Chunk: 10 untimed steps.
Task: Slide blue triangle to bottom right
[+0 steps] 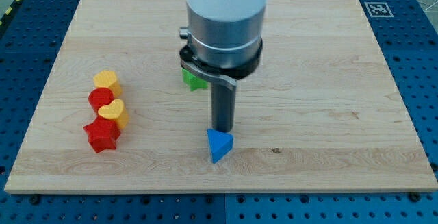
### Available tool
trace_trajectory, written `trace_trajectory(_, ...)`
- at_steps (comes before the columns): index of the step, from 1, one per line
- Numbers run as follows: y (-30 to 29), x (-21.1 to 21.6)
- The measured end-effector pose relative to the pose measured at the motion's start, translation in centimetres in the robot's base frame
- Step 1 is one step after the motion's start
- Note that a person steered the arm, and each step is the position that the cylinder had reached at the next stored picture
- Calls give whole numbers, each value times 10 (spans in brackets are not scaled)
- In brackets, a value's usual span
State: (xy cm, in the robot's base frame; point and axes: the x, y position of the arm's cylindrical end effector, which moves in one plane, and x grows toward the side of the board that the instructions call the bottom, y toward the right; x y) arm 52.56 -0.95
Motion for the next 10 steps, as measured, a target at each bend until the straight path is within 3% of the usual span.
trace_trajectory(2, -75, 23)
trace_trajectory(5, 12, 46)
trace_trajectory(6, -2, 72)
trace_trajectory(7, 27, 81)
trace_trajectory(10, -28, 68)
